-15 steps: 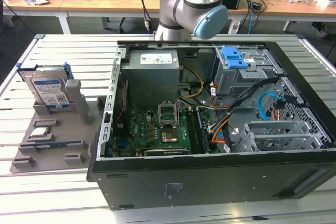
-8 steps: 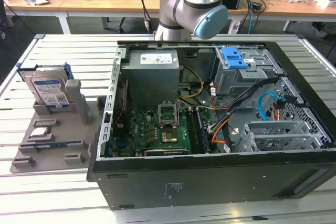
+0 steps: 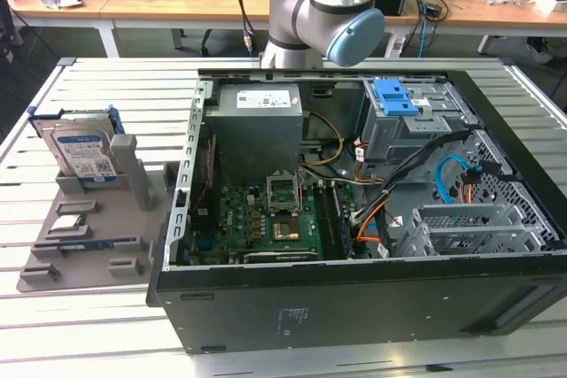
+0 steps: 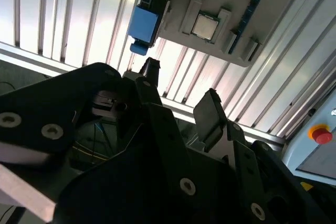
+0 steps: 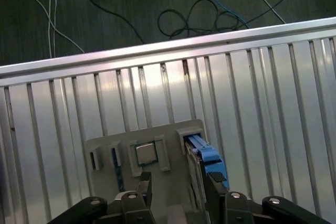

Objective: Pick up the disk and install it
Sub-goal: 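Pick up the disk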

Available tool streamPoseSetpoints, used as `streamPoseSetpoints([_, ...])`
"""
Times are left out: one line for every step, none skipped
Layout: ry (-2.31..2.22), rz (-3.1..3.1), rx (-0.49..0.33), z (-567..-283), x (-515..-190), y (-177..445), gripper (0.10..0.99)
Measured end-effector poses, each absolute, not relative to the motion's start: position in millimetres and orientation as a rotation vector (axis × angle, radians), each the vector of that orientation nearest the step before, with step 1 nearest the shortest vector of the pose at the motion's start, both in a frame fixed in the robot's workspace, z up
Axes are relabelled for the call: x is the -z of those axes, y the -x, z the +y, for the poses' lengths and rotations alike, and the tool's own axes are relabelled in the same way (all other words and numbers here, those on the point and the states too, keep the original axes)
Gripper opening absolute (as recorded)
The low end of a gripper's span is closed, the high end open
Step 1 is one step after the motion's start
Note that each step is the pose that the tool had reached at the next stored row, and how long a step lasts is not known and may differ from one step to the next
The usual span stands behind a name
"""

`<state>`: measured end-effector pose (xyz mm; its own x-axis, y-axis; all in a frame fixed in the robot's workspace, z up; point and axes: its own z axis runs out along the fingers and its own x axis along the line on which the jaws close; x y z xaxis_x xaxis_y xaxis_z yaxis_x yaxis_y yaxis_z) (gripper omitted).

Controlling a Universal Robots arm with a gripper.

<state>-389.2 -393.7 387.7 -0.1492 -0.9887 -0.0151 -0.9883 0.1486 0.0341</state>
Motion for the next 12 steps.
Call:
streamPoseSetpoints([-2.046,-2.369,0.056,-392.9,-387.2,388.1,0.541])
streamPoseSetpoints([-2.050,-2.365,0.056,-391.5,-386.3,386.4,0.541])
streamPoseSetpoints([-2.054,-2.362,0.055,-389.7,-384.9,384.4,0.541])
streamPoseSetpoints([-2.055,-2.360,0.055,-388.4,-384.0,383.1,0.541])
streamPoseSetpoints([-2.058,-2.358,0.055,-387.0,-382.9,381.7,0.541])
streamPoseSetpoints([-2.060,-2.356,0.054,-385.7,-381.9,380.4,0.541])
streamPoseSetpoints([-2.062,-2.354,0.054,-384.1,-380.1,378.9,0.541])
streamPoseSetpoints([-2.062,-2.353,0.053,-383.6,-379.3,378.3,0.541])
streamPoseSetpoints([-2.062,-2.353,0.053,-383.2,-378.8,377.8,0.541])
streamPoseSetpoints([-2.063,-2.352,0.053,-382.9,-378.2,377.4,0.541])
streamPoseSetpoints([-2.063,-2.352,0.053,-382.8,-377.6,377.2,0.541])
streamPoseSetpoints([-2.063,-2.352,0.053,-382.8,-376.8,377.1,0.541])
